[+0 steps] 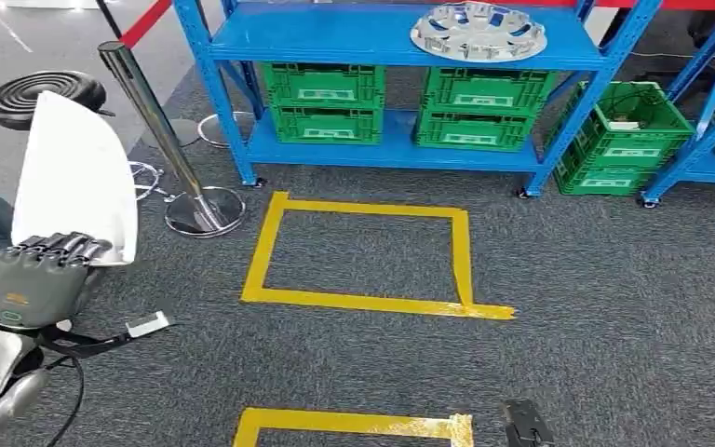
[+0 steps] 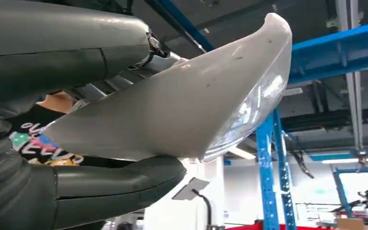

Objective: Take the parts from the cabinet and place them on the table.

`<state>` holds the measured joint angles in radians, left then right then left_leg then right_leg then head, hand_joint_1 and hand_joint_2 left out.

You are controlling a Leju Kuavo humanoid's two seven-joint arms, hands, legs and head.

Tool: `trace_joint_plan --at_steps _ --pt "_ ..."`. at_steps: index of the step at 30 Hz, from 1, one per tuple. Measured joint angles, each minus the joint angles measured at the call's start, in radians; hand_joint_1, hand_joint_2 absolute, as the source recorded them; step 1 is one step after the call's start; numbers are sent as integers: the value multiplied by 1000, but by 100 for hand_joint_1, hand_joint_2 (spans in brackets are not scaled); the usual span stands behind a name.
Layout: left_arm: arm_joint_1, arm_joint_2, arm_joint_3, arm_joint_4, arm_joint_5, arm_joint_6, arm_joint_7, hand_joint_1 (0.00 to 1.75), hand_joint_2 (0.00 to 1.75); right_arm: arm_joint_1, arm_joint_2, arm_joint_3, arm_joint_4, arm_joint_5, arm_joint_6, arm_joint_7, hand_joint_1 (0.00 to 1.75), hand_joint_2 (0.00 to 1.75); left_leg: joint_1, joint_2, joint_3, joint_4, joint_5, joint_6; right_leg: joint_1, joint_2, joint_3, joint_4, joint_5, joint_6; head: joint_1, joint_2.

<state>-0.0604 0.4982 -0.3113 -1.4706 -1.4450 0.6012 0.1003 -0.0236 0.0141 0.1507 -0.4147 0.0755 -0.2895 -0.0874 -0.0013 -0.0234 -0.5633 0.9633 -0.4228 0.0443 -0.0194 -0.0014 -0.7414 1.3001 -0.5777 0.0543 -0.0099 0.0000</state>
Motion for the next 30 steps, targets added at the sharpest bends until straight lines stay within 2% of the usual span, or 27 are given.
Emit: trace_joint_plan --at_steps 1,2,3,4,5,6,8,9,10,11,12,13,14,15,16,17,18,19,20,21,24,25,26,27,28,29,30 --pt "2 0 1 0 0 0 0 175 175 2 0 0 0 1 0 1 0 0 2 -9 -3 3 0 -2 -1 0 16 -19 16 1 0 0" --pt "2 0 1 0 0 0 0 175 175 4 0 1 0 2 0 2 0 0 6 -19 -5 7 0 -9 -3 0 61 -91 52 2 0 0" --pt "2 0 2 0 0 0 0 175 175 4 0 2 0 3 0 2 0 0 10 -30 -8 14 -2 -17 -8 10 120 -191 91 4 0 0" --pt "2 0 3 -1 0 0 0 175 175 5 0 2 0 3 0 2 0 0 12 -38 -12 24 -6 -25 -15 38 170 -275 110 8 0 0" --pt "2 1 7 -3 0 0 0 175 175 4 0 2 1 3 0 2 0 0 10 -46 -23 34 -10 -36 -13 82 188 -293 80 7 2 0" --pt "2 0 10 -3 0 0 0 175 175 4 0 2 1 4 0 2 0 0 9 -55 -30 42 -8 -42 -13 64 187 -291 88 -8 -1 0" --pt "4 2 15 -5 0 3 0 175 175 9 0 2 1 5 0 2 0 0 14 -71 -32 38 -1 -54 -7 47 185 -283 87 -18 0 0" --pt "5 3 17 -5 0 3 0 175 175 9 -1 1 1 5 -1 2 0 0 15 -81 -37 39 1 -58 -9 37 184 -283 90 -26 -1 0" --pt "7 6 18 -7 0 3 0 175 175 6 -2 1 0 6 0 2 0 0 17 -64 -37 34 -8 -66 -11 23 185 -287 95 -35 0 0" --pt "5 8 18 -7 0 3 0 175 175 3 -1 1 0 8 0 1 0 0 19 -25 -68 91 -39 -72 -11 13 185 -294 99 -45 -6 0" --pt "1 8 18 -7 0 3 0 175 175 3 -1 1 0 9 0 1 0 0 19 -3 -101 161 -74 -75 -10 3 183 -295 100 -46 -11 0" --pt "0 8 18 -7 -1 3 0 175 175 7 -1 2 0 10 0 2 0 0 20 11 -138 247 -113 -79 -8 -11 182 -294 101 -46 -13 0" --pt "2 8 18 -7 -2 3 0 175 175 10 -1 2 1 12 -1 3 0 0 20 17 -166 317 -140 -79 -6 -24 181 -294 100 -46 -13 0" --pt "4 8 18 -7 -2 3 0 175 175 12 -1 3 1 15 -1 4 0 0 20 18 -181 355 -150 -77 -2 -38 180 -294 100 -47 -13 0" --pt "4 8 18 -7 -2 3 0 175 175 11 -1 4 1 17 -2 5 0 0 19 18 -170 343 -136 -73 1 -50 180 -294 100 -47 -13 0" --pt "4 9 18 -7 -2 3 0 175 175 9 -1 7 1 20 -3 6 0 0 17 19 -138 288 -103 -67 5 -63 180 -294 99 -48 -13 0" --pt "4 9 19 -7 -2 2 0 175 175 8 -1 8 1 24 -3 7 0 0 12 27 -83 191 -59 -57 9 -76 182 -294 99 -49 -12 0" --pt "3 11 21 -8 -3 2 0 175 175 7 -1 10 0 26 -3 9 0 0 4 54 -28 97 -25 -45 11 -86 185 -294 98 -49 -12 0" --pt "2 15 23 -8 -4 1 1 175 175 7 -1 11 -1 28 -3 11 0 0 -9 107 0 43 -41 -35 12 -97 187 -295 98 -49 -11 0" --pt "1 15 23 -10 -5 0 1 175 175 7 -1 12 -1 29 -5 13 0 0 -13 101 -4 39 -34 -34 18 -107 184 -294 96 -44 -12 0" --pt "7 21 25 -11 -7 -1 3 175 175 7 -1 18 -2 33 -5 16 0 0 -17 61 -13 38 -30 -23 16 -142 193 -301 96 -30 -11 0" --pt "8 25 25 -13 -9 -1 3 175 175 5 -1 20 -3 34 -5 16 0 0 -5 49 -2 24 -19 -16 15 -128 189 -296 88 -21 -11 0" --pt "6 26 27 -14 -9 -1 4 175 175 5 -1 23 -3 35 -5 16 0 0 -4 41 -4 22 -16 -12 12 -59 177 -270 64 -16 -8 0" --pt "4 26 27 -14 -9 -2 4 175 175 6 -1 24 -3 35 -5 17 0 0 -4 30 -7 23 -12 -7 11 -23 152 -211 28 -17 -6 0" --pt "4 23 26 -14 -10 -2 5 175 175 9 -1 25 -3 35 -5 18 0 0 -5 19 -10 23 -12 -5 11 -8 117 -132 -11 -17 -6 0" --pt "7 21 26 -14 -11 -3 4 175 175 14 -1 26 -3 35 -5 18 0 0 -7 5 -12 24 -10 -3 11 -2 77 -49 -45 -17 -7 0" --pt "8 20 25 -14 -11 -3 5 175 175 18 -1 26 -3 35 -5 19 0 0 -10 -11 -15 25 -9 -2 11 -2 47 7 -57 -18 -6 0"
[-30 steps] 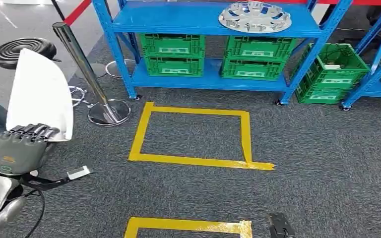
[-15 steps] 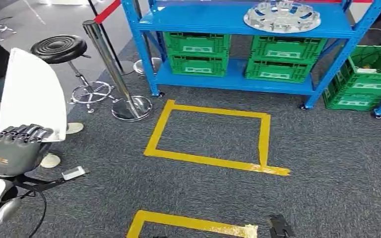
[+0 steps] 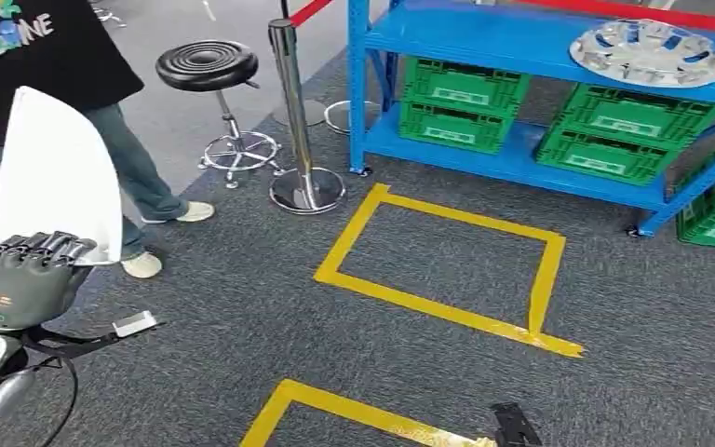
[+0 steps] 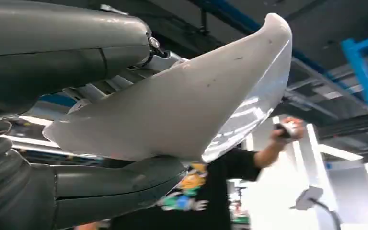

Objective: Take the parts from the cabinet and place them on the table.

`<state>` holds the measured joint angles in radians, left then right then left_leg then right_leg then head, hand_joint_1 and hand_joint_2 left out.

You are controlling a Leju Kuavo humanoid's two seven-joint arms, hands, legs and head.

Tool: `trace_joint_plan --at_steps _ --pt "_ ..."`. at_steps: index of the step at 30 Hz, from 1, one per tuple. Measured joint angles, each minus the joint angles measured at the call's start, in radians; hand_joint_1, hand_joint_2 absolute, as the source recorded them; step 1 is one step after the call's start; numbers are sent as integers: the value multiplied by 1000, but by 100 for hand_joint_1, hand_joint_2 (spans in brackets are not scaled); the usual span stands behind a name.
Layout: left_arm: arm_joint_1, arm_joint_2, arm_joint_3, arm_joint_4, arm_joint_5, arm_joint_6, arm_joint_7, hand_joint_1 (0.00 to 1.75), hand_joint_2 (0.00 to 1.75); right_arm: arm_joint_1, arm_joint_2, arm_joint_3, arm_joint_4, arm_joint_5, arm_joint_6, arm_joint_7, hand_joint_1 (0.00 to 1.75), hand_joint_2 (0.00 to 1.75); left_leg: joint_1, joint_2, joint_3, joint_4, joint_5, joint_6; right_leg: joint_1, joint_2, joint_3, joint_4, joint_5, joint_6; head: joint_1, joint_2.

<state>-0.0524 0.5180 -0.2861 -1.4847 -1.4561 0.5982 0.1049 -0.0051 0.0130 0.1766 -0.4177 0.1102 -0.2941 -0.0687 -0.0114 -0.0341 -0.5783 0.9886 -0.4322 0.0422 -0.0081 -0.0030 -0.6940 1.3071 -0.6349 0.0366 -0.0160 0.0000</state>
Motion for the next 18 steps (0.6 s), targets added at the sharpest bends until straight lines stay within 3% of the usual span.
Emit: trace_joint_plan --at_steps 1,2,3,4,5,6,7,9,10,11,12,13,15,16,17,18 --pt "1 -2 0 0 0 0 0 175 175 3 0 0 0 0 0 0 0 0 -1 -13 -1 1 0 0 0 1 -3 3 13 -2 -2 0" --pt "1 -2 0 0 -1 0 0 175 175 4 0 0 0 0 0 0 0 0 -3 -29 0 3 0 0 2 3 16 -43 51 -6 0 0" --pt "1 -2 0 0 -2 -1 0 175 175 4 0 0 0 0 0 0 0 0 -4 -42 1 4 0 0 4 11 53 -123 100 -11 0 0" --pt "0 -3 0 0 -3 -2 0 175 175 3 0 0 0 0 0 0 0 0 -5 -55 2 4 0 0 5 31 96 -219 148 -18 -1 0" --pt "0 -4 0 -1 -5 -3 0 175 175 2 -3 0 0 0 0 0 0 0 -2 -67 1 5 0 0 3 89 126 -288 161 -30 -1 0" --pt "-6 -6 -1 -2 -7 -3 1 175 175 5 -5 1 0 0 0 0 0 0 -4 -80 -8 11 1 -6 -3 110 144 -306 157 -31 -3 0" --pt "-6 -8 -2 -2 -9 -3 2 175 175 4 -6 2 0 2 0 0 0 0 3 -94 -17 12 6 -14 0 99 146 -309 153 -27 0 0" --pt "-1 -10 -2 -2 -10 -3 3 175 175 5 -6 2 0 4 0 3 0 0 11 -120 -23 9 12 -26 5 77 147 -312 153 -30 -1 0" --pt "-2 -7 -2 -2 -12 -3 5 175 175 4 -5 3 -2 8 0 3 0 0 4 -132 -24 10 10 -33 -6 59 153 -326 160 -36 -2 0" --pt "2 -8 -2 -4 -19 -3 11 175 175 3 -8 3 -2 10 -2 3 0 0 1 -70 -31 27 -5 -38 -6 45 159 -333 162 -39 -4 0" --pt "-7 -8 -3 -5 -32 -8 16 175 175 4 -11 3 -2 11 -2 1 0 0 4 -13 -56 81 -40 -48 -6 28 165 -338 161 -43 -17 0" --pt "-10 -15 -5 -8 -42 -13 23 175 175 7 -15 3 -2 11 -2 0 0 0 10 11 -92 155 -76 -56 -6 12 167 -338 160 -44 -15 0" --pt "-8 -29 -14 -13 -60 -24 36 175 175 12 -24 3 0 11 5 -5 0 0 24 24 -168 305 -130 -70 -7 -21 169 -337 155 -43 -16 0" --pt "-7 -33 -18 -14 -64 -28 42 175 175 12 -26 3 1 10 8 -7 0 0 32 27 -179 325 -125 -76 -8 -36 170 -337 153 -40 -16 0" --pt "-7 -35 -19 -14 -66 -31 47 175 175 11 -28 3 2 9 8 -8 0 0 38 30 -164 296 -96 -81 -9 -50 172 -337 150 -36 -16 0" --pt "-8 -35 -19 -15 -65 -31 51 175 175 11 -29 2 2 8 8 -8 0 0 41 36 -130 230 -56 -86 -12 -62 176 -336 147 -31 -16 0"
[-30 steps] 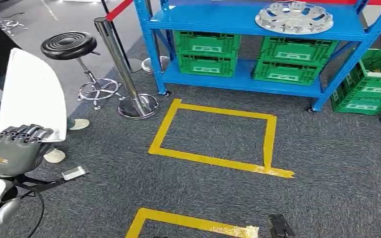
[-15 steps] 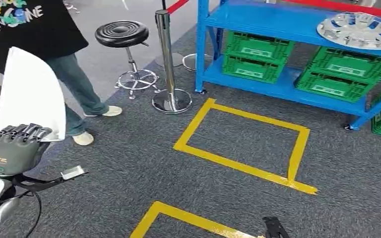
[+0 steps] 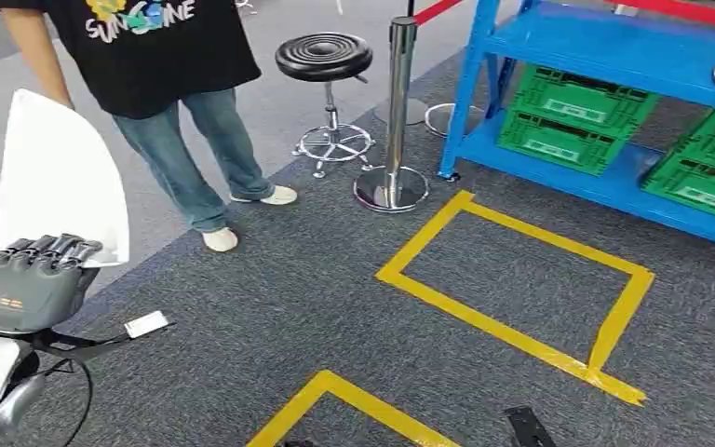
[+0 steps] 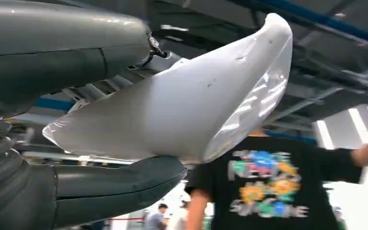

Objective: Take the parts from the cabinet and place them on the table.

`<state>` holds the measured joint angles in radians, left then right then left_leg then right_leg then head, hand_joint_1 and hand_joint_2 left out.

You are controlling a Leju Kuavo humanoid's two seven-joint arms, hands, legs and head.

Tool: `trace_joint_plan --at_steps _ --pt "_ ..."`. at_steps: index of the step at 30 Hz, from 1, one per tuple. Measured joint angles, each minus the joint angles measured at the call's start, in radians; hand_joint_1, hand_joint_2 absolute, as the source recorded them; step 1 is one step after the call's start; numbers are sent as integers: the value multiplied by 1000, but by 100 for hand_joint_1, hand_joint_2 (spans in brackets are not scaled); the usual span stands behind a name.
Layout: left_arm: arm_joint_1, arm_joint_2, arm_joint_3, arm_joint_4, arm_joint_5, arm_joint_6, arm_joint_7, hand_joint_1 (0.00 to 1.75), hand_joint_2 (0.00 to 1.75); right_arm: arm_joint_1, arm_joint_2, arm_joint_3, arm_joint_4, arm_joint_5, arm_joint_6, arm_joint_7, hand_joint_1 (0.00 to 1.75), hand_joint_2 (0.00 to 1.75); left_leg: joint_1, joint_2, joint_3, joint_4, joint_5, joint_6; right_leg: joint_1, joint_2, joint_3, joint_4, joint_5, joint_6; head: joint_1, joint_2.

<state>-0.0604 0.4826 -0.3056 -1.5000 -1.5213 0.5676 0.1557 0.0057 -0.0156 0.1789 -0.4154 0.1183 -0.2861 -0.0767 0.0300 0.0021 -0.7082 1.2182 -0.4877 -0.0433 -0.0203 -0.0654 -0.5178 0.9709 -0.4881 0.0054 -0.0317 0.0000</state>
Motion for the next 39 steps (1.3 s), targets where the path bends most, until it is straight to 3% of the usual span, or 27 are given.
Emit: trace_joint_plan --at_steps 1,2,3,4,7,8,9,10,12,13,15,17,18,19,20,22,23,25,26,28,29,30,32,33,34,38,39 --pt "-1 0 0 0 1 0 2 175 175 0 0 0 0 -4 0 0 0 0 1 19 51 -95 46 -4 -3 -12 6 1 -5 6 0 0" --pt "-4 0 0 0 3 1 3 175 175 0 0 0 1 -8 0 0 0 0 1 61 98 -180 79 -6 -3 -22 12 4 -11 15 -2 0" --pt "-10 -2 0 0 3 1 3 175 175 0 -7 -2 2 -11 -3 0 0 0 -17 111 109 -200 57 -5 4 -31 12 5 -17 23 -7 0" --pt "-15 -3 -1 0 3 2 3 175 175 0 -7 -2 3 -12 -5 -1 0 0 -14 97 103 -208 61 20 9 -42 12 11 -22 30 -7 0" --pt "-11 -3 -2 0 5 3 5 175 175 0 -8 -5 13 -15 -24 -5 0 0 -19 58 94 -203 56 47 8 -83 24 4 -29 45 -5 0" --pt "-10 -3 -2 -2 5 3 5 175 175 -1 -8 -5 16 -15 -28 -6 0 0 -16 45 98 -207 60 55 0 -67 15 9 -43 54 -3 0" --pt "-12 -2 -2 -5 5 5 5 175 175 -2 -9 -6 20 -15 -32 -8 0 0 -17 34 98 -207 59 62 0 -1 5 47 -71 53 -1 0" --pt "-16 -3 -2 -5 5 5 5 175 175 -1 -9 -7 25 -15 -34 -9 0 0 -18 22 97 -207 60 68 1 38 -31 123 -109 48 4 0" --pt "-14 -6 -3 -6 3 5 5 175 175 6 -11 -10 36 -16 -40 -9 0 0 -24 -7 97 -206 57 76 8 62 -127 302 -174 41 5 0" --pt "-13 -8 -4 -6 3 4 5 175 175 10 -11 -12 39 -16 -43 -8 0 0 -27 -23 97 -206 57 77 10 63 -160 349 -178 38 5 0" --pt "-12 -9 -5 -6 1 2 6 175 175 14 -14 -22 48 -19 -59 -9 0 0 -33 -56 100 -205 57 77 13 66 -159 299 -113 26 5 0" --pt "-12 -9 -5 -6 0 2 8 175 175 14 -23 -34 59 -21 -71 -15 0 0 -36 -84 105 -205 56 77 15 96 -92 124 -7 12 5 0" --pt "-12 -10 -5 -6 -1 2 10 175 175 14 -29 -42 66 -21 -77 -19 0 0 -35 -97 104 -204 56 76 14 153 -67 61 10 3 5 0" --pt "-14 -10 -5 -6 -2 2 11 175 175 16 -32 -50 73 -21 -79 -21 0 0 -41 -110 99 -196 54 73 5 160 -55 34 4 5 2 0" --pt "-11 -11 -4 -6 -4 2 13 175 175 15 -35 -55 77 -20 -82 -23 0 0 -35 -119 94 -199 57 68 11 148 -47 39 3 11 5 0" --pt "-3 -8 -3 -6 -5 1 13 175 175 15 -37 -64 80 -17 -88 -29 0 0 -28 -144 91 -203 64 55 15 130 -45 39 4 7 4 0" --pt "-3 -7 -3 -7 -6 0 13 175 175 14 -37 -69 82 -13 -89 -32 0 0 -31 -154 90 -201 61 51 4 116 -39 26 10 0 3 0" --pt "-12 -8 -3 -7 -6 -3 13 175 175 12 -40 -77 83 -6 -91 -38 0 0 -36 -54 60 -129 10 40 7 91 -30 22 9 -7 -8 0" --pt "-19 -10 -3 -7 -6 -5 13 175 175 13 -40 -79 84 -1 -90 -40 0 0 -32 -28 23 -50 -29 34 10 76 -29 23 8 -8 -7 0" --pt "-23 -16 -7 -5 -8 -8 6 175 175 13 -39 -80 84 11 -77 -46 0 0 -24 -12 -45 91 -80 27 12 47 -29 24 4 -10 -8 0" --pt "-27 -19 -10 -1 -8 -9 4 175 175 12 -39 -80 84 15 -70 -48 0 0 -21 -11 -50 103 -74 24 12 33 -28 25 2 -9 -8 0" --pt "-35 -20 -13 2 -8 -10 1 175 175 10 -38 -80 84 19 -68 -50 0 0 -20 -9 -33 70 -46 23 12 20 -27 25 1 -9 -8 0" --pt "-52 -22 -14 7 -8 -10 -2 175 175 4 -35 -80 83 21 -62 -51 0 0 -21 13 62 -106 41 27 12 -6 -19 25 -5 -3 -8 0" --pt "-59 -22 -14 8 -8 -10 -2 175 175 1 -34 -80 83 22 -60 -51 0 0 -26 57 105 -187 55 33 14 -15 -14 25 -8 0 -8 0" --pt "-67 -23 -15 10 -8 -10 -2 175 175 -1 -34 -81 83 22 -59 -51 0 0 -42 94 113 -199 40 43 22 -25 -15 26 -12 6 -9 0" --pt "-74 -24 -16 15 -8 -9 -2 175 175 -5 -34 -81 81 27 -54 -53 0 0 -40 36 107 -209 47 69 20 -67 -3 21 -21 27 -8 0" --pt "-75 -25 -16 15 -7 -8 -2 175 175 -6 -32 -81 78 29 -54 -55 0 0 -35 28 113 -214 52 75 15 -19 -13 35 -35 33 -6 0"
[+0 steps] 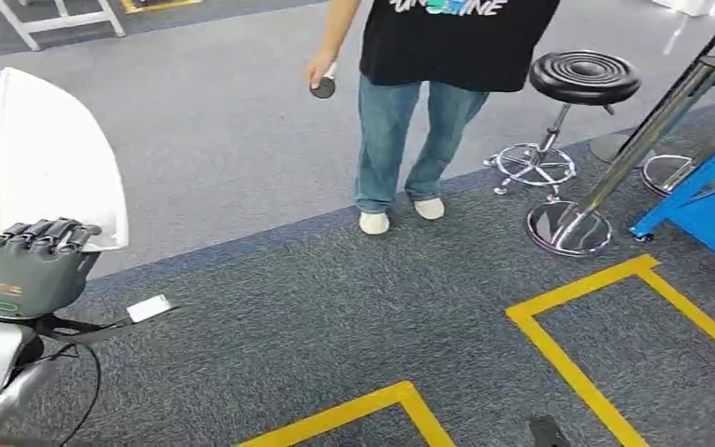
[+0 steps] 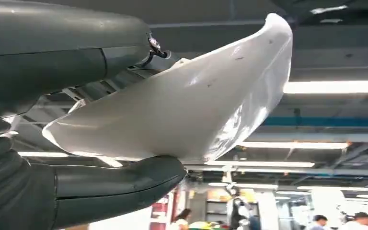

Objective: Take the parts from the cabinet and place them on the table.

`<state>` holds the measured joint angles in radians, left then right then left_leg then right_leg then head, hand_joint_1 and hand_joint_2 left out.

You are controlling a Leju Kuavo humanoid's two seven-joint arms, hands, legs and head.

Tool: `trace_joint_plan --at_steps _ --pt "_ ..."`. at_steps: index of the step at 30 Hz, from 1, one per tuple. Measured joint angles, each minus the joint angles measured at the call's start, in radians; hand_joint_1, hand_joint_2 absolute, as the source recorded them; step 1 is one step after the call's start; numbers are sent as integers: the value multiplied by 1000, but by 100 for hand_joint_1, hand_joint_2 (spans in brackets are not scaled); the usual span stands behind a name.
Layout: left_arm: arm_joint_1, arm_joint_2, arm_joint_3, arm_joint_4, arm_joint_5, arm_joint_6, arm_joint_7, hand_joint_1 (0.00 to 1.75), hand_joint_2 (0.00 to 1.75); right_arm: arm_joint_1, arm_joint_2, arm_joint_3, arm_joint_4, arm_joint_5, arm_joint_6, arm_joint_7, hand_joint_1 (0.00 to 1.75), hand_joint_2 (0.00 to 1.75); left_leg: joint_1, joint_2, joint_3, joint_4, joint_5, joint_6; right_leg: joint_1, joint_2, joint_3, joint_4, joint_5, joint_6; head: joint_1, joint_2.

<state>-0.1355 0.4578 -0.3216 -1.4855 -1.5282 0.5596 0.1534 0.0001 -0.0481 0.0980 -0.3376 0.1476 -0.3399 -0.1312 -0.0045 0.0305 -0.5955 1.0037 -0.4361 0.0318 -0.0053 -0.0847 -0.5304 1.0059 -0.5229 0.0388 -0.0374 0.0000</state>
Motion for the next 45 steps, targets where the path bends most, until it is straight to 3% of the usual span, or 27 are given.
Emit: trace_joint_plan --at_steps 1,2,4,5,6,8,9,10,14,15,16,17,19,20,22,24,25,26,30,32,35,36,38,39,40,41,45 --pt "-13 0 -1 0 3 2 -1 175 175 0 2 0 -4 5 0 -4 0 0 2 -12 -1 0 1 6 -3 50 -21 46 -31 -1 0 0" --pt "-22 -4 -3 2 9 4 -5 175 175 0 2 0 -5 8 -1 -5 0 0 2 -23 -2 0 1 10 -3 71 -60 127 -69 -1 6 0" --pt "-27 -9 -9 3 12 4 -12 175 175 6 2 -4 -10 11 -1 -5 0 0 -1 -51 -2 1 1 11 -3 82 -145 288 -124 0 6 0" --pt "-27 -10 -13 4 17 4 -15 175 175 10 2 -7 -15 13 -1 -6 0 0 -2 -64 -2 1 0 11 -3 83 -165 313 -118 -1 6 0" --pt "-27 -10 -17 4 21 4 -16 175 175 14 2 -8 -21 16 -1 -7 0 0 -2 -78 0 2 0 11 -3 83 -163 290 -89 -2 6 0" --pt "-29 -9 -22 4 30 5 -17 175 175 22 2 -13 -36 17 -1 -11 0 0 -1 -107 3 6 -2 9 -4 96 -101 130 15 -8 6 0" --pt "-29 -10 -23 4 31 6 -18 175 175 27 2 -19 -42 16 -1 -13 0 0 0 -118 4 8 -5 6 -7 130 -64 43 58 -9 6 0" --pt "-30 -10 -23 5 31 6 -19 175 175 31 2 -26 -47 13 0 -14 0 0 -3 -131 -3 12 -7 0 -13 186 -49 18 41 -11 5 0" --pt "-35 -7 -26 10 34 9 -23 175 175 46 3 -42 -71 12 1 -17 0 0 10 -180 -19 12 3 -25 -7 148 -33 -1 42 -20 5 0" --pt "-34 -5 -26 11 34 9 -23 175 175 46 5 -44 -76 11 1 -17 0 0 11 -161 -21 20 -6 -26 -13 133 -28 -10 46 -27 4 0" --pt "-38 -4 -26 11 34 10 -23 175 175 47 5 -48 -80 11 2 -18 0 0 4 -102 -35 53 -28 -31 -11 122 -22 -12 45 -32 -2 0" --pt "-43 -5 -26 12 36 10 -23 175 175 49 5 -51 -80 10 2 -17 0 0 5 -69 -67 120 -64 -37 -9 107 -20 -12 43 -37 -1 0" --pt "-40 -11 -29 13 40 10 -22 175 175 58 5 -58 -81 16 3 -13 0 0 12 -44 -144 280 -129 -43 -4 75 -17 -11 38 -41 -1 0" --pt "-37 -13 -30 15 40 10 -22 175 175 60 5 -59 -81 21 3 -10 0 0 15 -42 -165 320 -135 -46 -3 61 -17 -10 36 -42 -1 0" --pt "-33 -14 -31 16 42 10 -22 175 175 57 7 -64 -81 34 5 -4 0 0 16 -36 -134 256 -80 -46 -2 34 -13 -10 32 -39 -1 0" --pt "-36 -13 -30 16 49 10 -21 175 175 53 13 -66 -81 42 5 3 0 0 13 -1 -33 68 7 -39 -2 10 -2 -10 24 -33 -2 0" --pt "-38 -12 -29 16 51 9 -21 175 175 52 13 -67 -80 46 5 5 0 0 1 57 -9 25 -11 -35 1 1 1 -11 21 -29 -1 0" --pt "-45 -10 -29 16 52 8 -21 175 175 50 14 -68 -80 48 5 5 0 0 -6 58 -10 13 -6 -22 9 -10 0 -7 16 -21 -1 0" --pt "-52 0 -21 16 72 3 -20 175 175 37 19 -69 -77 68 13 8 0 0 1 3 -9 4 1 0 5 -44 1 -9 1 -3 0 0" --pt "-62 0 -19 16 75 2 -20 175 175 31 26 -68 -76 72 16 8 0 0 2 -15 -10 3 2 9 -1 55 -37 84 -52 0 6 0" --pt "-63 -3 -20 16 75 0 -23 175 175 36 28 -68 -64 79 17 10 0 0 1 -57 -9 4 2 12 -1 82 -162 316 -132 3 7 0" --pt "-63 -3 -21 16 75 0 -23 175 175 37 29 -68 -60 81 18 10 0 0 1 -72 -9 4 2 12 -1 83 -174 321 -115 2 6 0" --pt "-64 -3 -21 16 75 0 -23 175 175 35 31 -68 -58 84 19 8 0 0 2 -100 -6 6 1 11 -2 88 -131 197 -23 -2 7 0" --pt "-64 -3 -21 16 75 0 -24 175 175 33 31 -68 -57 85 19 8 0 0 3 -111 -4 7 0 8 -5 106 -92 107 26 -4 7 0" --pt "-65 -3 -21 16 75 0 -24 175 175 32 31 -68 -53 86 19 7 0 0 5 -123 -5 10 -3 4 -9 156 -59 24 51 -6 7 0" --pt "-69 -3 -21 16 76 0 -24 175 175 32 32 -68 -50 87 19 7 0 0 0 -137 -11 19 -5 -2 -14 175 -44 -1 37 -7 5 0" --pt "-65 2 -21 16 76 -2 -26 175 175 28 35 -68 -44 92 18 6 0 0 10 -177 -22 10 6 -29 -8 132 -32 -5 43 -24 6 0"
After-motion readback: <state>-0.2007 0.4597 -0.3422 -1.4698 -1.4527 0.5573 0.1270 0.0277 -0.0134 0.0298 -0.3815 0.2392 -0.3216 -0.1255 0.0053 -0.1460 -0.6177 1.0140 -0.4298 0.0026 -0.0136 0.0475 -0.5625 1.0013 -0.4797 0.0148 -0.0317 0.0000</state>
